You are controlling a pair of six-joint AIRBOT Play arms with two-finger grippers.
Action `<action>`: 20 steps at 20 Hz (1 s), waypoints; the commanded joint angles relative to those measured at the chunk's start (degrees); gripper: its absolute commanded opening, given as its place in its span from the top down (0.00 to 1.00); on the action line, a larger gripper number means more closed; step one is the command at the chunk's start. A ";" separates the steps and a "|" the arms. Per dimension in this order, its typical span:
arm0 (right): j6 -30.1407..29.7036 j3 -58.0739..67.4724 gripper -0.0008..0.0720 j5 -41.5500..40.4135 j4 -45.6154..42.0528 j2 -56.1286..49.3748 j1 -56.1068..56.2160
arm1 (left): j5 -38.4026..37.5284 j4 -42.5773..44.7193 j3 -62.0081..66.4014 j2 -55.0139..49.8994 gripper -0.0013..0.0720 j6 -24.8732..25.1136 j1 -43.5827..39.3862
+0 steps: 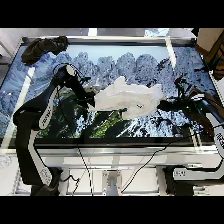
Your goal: Fold the shirts.
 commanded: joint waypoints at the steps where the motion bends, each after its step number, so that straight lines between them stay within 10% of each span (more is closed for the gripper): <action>1: 0.00 0.00 0.95 0.09 -0.42 0.00 -0.02 | -1.36 0.81 0.00 0.15 0.39 0.66 0.00; 20: 0.02 0.00 0.95 0.68 -0.39 0.00 -0.02 | 3.28 1.11 -0.02 -1.49 0.39 0.61 0.11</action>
